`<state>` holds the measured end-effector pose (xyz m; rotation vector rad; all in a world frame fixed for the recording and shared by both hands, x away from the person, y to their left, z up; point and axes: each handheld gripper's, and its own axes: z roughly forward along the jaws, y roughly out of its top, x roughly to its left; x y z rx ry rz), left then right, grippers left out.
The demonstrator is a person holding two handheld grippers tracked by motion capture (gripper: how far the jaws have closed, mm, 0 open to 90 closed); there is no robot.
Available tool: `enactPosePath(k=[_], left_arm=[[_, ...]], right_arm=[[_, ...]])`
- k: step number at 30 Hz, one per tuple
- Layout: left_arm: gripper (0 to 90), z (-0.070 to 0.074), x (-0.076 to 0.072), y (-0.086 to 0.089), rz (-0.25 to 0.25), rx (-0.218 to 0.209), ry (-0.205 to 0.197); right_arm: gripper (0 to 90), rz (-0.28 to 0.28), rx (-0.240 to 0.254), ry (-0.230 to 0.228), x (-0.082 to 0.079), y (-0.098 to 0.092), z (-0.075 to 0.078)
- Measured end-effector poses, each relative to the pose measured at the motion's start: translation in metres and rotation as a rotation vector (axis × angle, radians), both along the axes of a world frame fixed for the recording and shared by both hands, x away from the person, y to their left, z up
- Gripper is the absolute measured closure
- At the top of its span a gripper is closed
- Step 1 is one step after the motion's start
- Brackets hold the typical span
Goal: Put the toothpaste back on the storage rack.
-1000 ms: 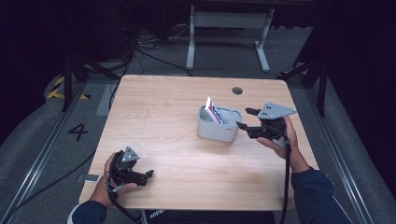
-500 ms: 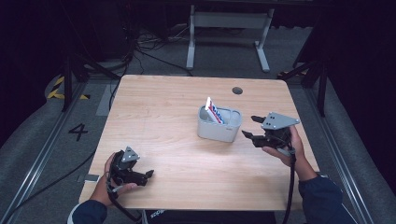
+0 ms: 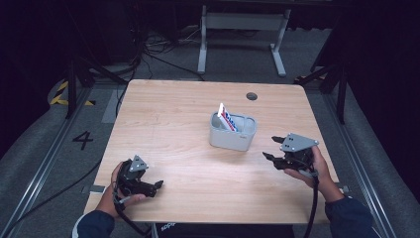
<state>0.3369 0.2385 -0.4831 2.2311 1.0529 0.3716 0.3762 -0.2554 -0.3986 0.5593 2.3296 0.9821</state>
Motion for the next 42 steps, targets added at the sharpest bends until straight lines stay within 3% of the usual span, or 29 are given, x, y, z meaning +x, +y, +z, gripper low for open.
enactPosePath(k=[6,9,12,16,27,31,34,36,37,39,42], left_arm=[[0.2,0.000,0.001,0.000,-0.005,0.001,0.001],[0.2,0.000,0.001,-0.001,-0.007,-0.003,-0.002],[0.2,0.001,0.003,0.000,-0.022,0.019,-0.015],[0.2,0.000,0.003,-0.001,-0.017,0.003,0.000],[0.2,0.000,0.004,-0.002,-0.023,0.003,-0.003],[0.2,0.000,0.004,-0.002,-0.022,0.001,-0.003],[0.2,0.000,0.004,-0.002,-0.021,0.001,-0.003],[0.2,0.000,0.004,-0.002,-0.021,0.000,-0.003],[0.2,0.000,0.004,-0.002,-0.020,0.000,-0.004],[0.2,0.000,0.004,-0.002,-0.020,0.000,-0.004],[0.2,0.000,0.004,-0.002,-0.019,0.000,-0.003]], right_arm=[[39.2,-0.022,-0.044,0.005,-0.005,-0.008,-0.010],[39.2,-0.029,-0.048,0.019,-0.008,-0.012,-0.014],[39.1,-0.031,-0.052,0.033,-0.010,-0.015,-0.018],[38.2,-0.043,-0.074,0.043,-0.014,-0.020,-0.025],[31.0,-0.073,-0.088,0.064,-0.029,-0.036,-0.044],[30.8,-0.084,-0.060,0.085,-0.036,-0.049,-0.051],[30.3,-0.107,-0.002,0.126,-0.042,-0.066,-0.061],[29.6,-0.113,0.011,0.133,-0.043,-0.071,-0.064],[29.1,-0.135,0.041,0.177,-0.045,-0.079,-0.069],[28.2,-0.159,0.051,0.201,-0.049,-0.086,-0.072],[27.4,-0.162,0.062,0.201,-0.053,-0.091,-0.075]])
